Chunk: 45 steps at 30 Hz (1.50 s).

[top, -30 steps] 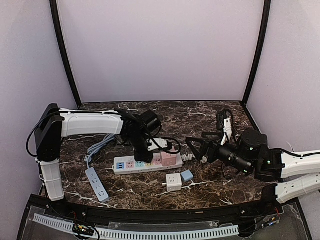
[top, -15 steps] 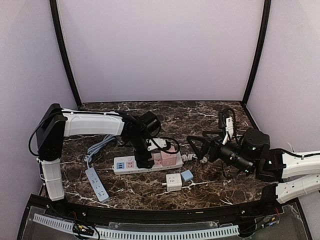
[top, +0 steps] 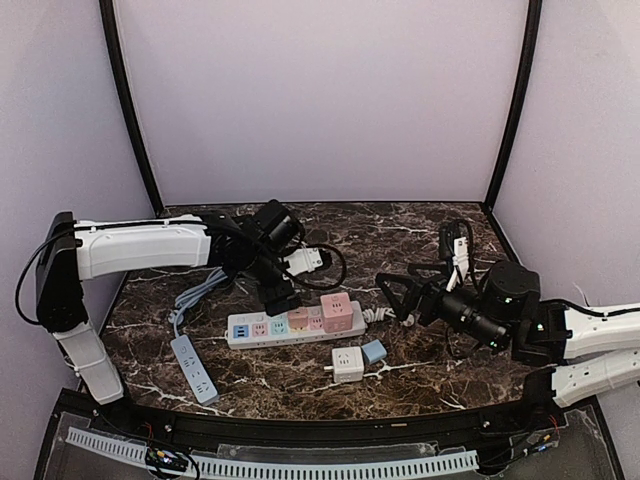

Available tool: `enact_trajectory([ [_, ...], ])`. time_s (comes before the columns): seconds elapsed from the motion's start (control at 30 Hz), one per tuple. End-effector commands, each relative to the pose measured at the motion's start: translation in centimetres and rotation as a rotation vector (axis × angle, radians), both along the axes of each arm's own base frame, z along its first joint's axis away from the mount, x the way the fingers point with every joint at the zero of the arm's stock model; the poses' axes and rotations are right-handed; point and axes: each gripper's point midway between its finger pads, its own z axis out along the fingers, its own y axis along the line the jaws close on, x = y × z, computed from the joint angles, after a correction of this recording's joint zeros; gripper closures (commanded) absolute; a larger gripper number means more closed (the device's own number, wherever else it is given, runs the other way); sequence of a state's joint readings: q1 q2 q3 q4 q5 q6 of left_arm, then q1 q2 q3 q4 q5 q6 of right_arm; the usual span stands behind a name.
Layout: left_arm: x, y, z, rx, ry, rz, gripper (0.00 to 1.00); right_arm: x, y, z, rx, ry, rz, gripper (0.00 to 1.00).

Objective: Insert the plug

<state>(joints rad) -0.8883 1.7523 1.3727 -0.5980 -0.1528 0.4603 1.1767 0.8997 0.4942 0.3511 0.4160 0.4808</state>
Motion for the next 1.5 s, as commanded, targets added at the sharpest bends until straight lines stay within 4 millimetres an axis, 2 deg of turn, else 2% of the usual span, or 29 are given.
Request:
enact_trajectory([
  [0.0, 2.9, 1.5, 3.3, -0.041, -0.209, 0.148, 0.01, 0.6, -0.6, 0.3, 0.004, -0.023, -0.039, 0.01],
  [0.17, 4.2, 3.1, 5.2, -0.085, -0.348, 0.252, 0.01, 1.0, -0.7, 0.1, -0.019, -0.026, -0.069, 0.01],
  [0.2, 4.2, 3.8, 4.8, -0.071, -0.364, 0.269, 0.01, 1.1, -0.7, 0.1, -0.02, -0.026, -0.077, 0.01],
  [0.23, 4.4, 3.9, 5.9, -0.11, -0.398, 0.289, 0.01, 1.2, -0.6, 0.0, -0.019, -0.024, -0.076, 0.01],
  [0.27, 4.4, 4.6, 5.7, -0.101, -0.418, 0.313, 0.01, 1.1, -0.6, -0.1, -0.014, -0.022, -0.074, 0.01],
  [0.3, 4.6, 4.7, 6.8, -0.147, -0.448, 0.338, 0.01, 1.2, -0.5, -0.2, -0.013, -0.018, -0.073, 0.01],
  [0.33, 4.5, 5.3, 6.7, -0.147, -0.461, 0.358, 0.01, 1.1, -0.5, -0.2, -0.014, -0.017, -0.073, 0.01],
  [0.37, 4.5, 5.5, 7.7, -0.188, -0.476, 0.384, 0.01, 1.0, -0.5, -0.2, -0.009, -0.013, -0.065, 0.01],
  [0.5, 3.6, 5.9, 8.7, -0.279, -0.459, 0.422, 0.01, 0.5, -0.3, 0.1, -0.01, -0.011, -0.029, 0.01],
  [0.67, 1.5, 5.5, 8.1, -0.387, -0.346, 0.404, 0.02, 0.2, -1.3, -1.0, -0.1, 0.038, -0.038, 0.01],
  [0.77, 0.1, 5.7, 7.3, -0.42, -0.282, 0.4, 0.05, -0.1, -1.7, -2.3, -0.191, 0.094, -0.036, 0.01],
  [0.87, -1.6, 5.0, 7.0, -0.495, -0.191, 0.376, 0.07, -0.6, -2.2, -4.0, -0.287, 0.146, -0.018, 0.01],
  [1.13, -5.1, 3.5, 5.4, -0.525, -0.088, 0.313, 0.08, -1.8, -1.4, -8.9, -0.505, 0.277, 0.06, 0.02],
  [1.33, -5.9, 3.2, 4.6, -0.521, -0.061, 0.317, 0.11, -0.5, -2.5, -13.1, -0.634, 0.426, -0.071, 0.15],
  [1.47, -6.1, 3.2, 4.5, -0.517, -0.058, 0.314, 0.12, -1.0, -2.1, -15.8, -0.667, 0.527, -0.054, 0.2],
])
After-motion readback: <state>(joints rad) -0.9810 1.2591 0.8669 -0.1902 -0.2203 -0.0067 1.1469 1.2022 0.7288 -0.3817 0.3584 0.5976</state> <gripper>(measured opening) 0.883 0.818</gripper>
